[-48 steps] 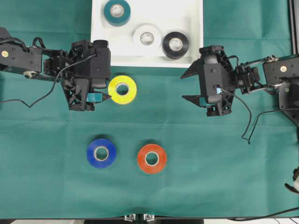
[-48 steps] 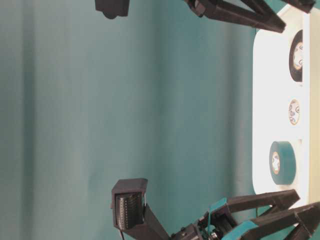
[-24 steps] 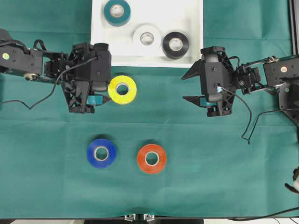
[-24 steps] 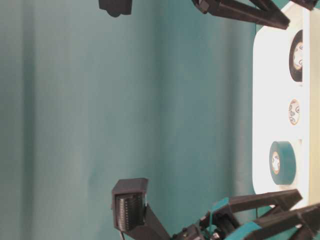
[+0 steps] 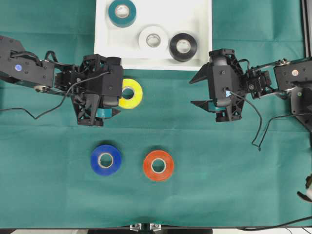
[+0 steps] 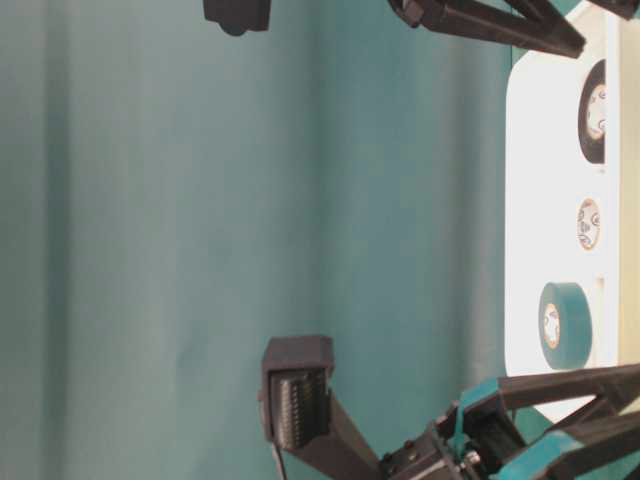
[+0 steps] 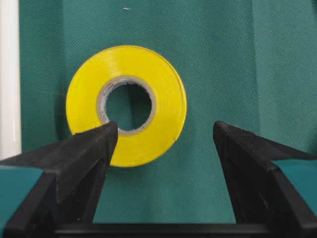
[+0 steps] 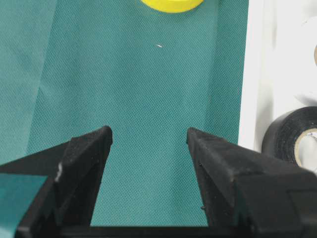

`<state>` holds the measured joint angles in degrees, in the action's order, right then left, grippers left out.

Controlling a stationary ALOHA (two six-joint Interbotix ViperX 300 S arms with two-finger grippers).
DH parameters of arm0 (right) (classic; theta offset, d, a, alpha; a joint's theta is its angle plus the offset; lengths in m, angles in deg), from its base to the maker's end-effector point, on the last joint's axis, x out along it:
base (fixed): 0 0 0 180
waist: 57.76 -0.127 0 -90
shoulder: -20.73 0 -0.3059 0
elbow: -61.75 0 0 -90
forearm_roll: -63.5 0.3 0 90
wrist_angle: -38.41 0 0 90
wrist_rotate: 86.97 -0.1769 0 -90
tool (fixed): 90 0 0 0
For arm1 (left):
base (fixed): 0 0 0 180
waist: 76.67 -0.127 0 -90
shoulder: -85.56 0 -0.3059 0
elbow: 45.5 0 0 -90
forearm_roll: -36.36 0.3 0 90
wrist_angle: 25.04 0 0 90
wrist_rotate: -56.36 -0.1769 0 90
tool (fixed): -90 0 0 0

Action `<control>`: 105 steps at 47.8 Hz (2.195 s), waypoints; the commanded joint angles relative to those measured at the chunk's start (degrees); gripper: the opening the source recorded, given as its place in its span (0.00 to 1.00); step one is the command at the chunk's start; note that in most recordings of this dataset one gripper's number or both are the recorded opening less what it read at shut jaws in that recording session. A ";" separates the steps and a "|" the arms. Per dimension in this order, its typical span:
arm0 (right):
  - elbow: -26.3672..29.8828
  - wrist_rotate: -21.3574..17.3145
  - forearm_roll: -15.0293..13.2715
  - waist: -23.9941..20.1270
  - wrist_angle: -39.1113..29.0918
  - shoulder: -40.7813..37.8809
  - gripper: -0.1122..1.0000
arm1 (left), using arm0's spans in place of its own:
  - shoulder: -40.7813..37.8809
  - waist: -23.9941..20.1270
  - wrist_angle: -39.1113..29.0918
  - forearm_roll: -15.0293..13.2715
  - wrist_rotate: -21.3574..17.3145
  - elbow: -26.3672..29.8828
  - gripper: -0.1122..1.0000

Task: Put the tape alternately from left to right into the white case.
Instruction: 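Lower the left gripper into the yellow roll's hole and grip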

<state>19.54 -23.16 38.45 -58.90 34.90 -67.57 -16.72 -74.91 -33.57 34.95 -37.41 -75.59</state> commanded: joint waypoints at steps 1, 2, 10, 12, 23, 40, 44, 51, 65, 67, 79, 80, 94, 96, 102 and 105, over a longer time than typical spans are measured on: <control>0.79 -0.09 0.09 -0.18 0.44 0.35 0.72 | -0.26 0.62 0.44 -0.18 0.00 1.14 0.93; 0.79 -0.09 0.09 -0.18 0.44 0.35 0.72 | -0.44 0.70 0.44 -0.18 0.00 1.32 0.93; 0.79 -0.09 0.09 -0.09 0.44 0.35 0.72 | -2.29 1.14 0.44 -0.18 0.00 2.11 0.93; 0.79 -0.09 0.09 -0.09 0.44 0.35 0.72 | -2.81 1.14 0.44 -0.18 0.00 2.11 0.93; 0.53 -0.09 0.09 -0.18 0.44 0.35 0.72 | -4.57 1.14 0.44 -0.09 -0.18 2.72 0.93; 0.35 -0.09 0.09 -0.18 1.32 0.35 0.72 | -4.75 0.09 0.44 0.00 -0.62 3.25 0.93; 0.26 -0.09 0.09 -0.18 1.32 0.35 0.72 | -4.92 -0.09 0.44 0.09 -0.79 3.52 0.94; 0.26 -0.09 0.09 -0.18 1.32 0.26 0.72 | -5.89 -0.79 0.53 0.18 -0.88 3.87 0.94; 0.18 -0.09 0.09 -0.18 1.23 0.26 0.72 | -8.44 -2.02 0.44 0.09 -0.88 4.66 0.94; 0.18 -0.09 0.09 -0.18 1.32 0.26 0.72 | -8.70 -2.29 0.44 0.09 -0.79 4.66 0.94; -0.18 -0.09 0.09 -0.18 1.32 0.18 0.72 | -10.11 -2.72 0.18 0.09 -0.53 4.57 0.94; -0.18 -0.09 0.09 -0.09 1.32 0.18 0.72 | -10.28 -2.81 0.09 0.09 -0.53 4.48 0.94; -0.09 -0.09 0.09 -0.18 1.49 0.18 0.72 | -10.90 -2.72 -1.76 0.09 -0.18 4.66 0.92; -0.18 -0.09 0.18 -0.18 1.49 0.18 0.72 | -10.81 -2.72 -1.76 0.09 -0.18 4.66 0.92; -0.18 -0.09 0.09 -0.09 1.49 0.09 0.72 | -10.63 -2.72 -1.76 0.09 -0.26 4.75 0.82; -0.18 -0.09 0.09 -0.18 1.49 0.09 0.72 | -10.46 -2.72 -1.76 0.09 -0.26 4.75 0.65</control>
<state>18.93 -23.16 38.45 -58.90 35.86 -67.75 -27.44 -76.58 -34.62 34.95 -37.94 -70.31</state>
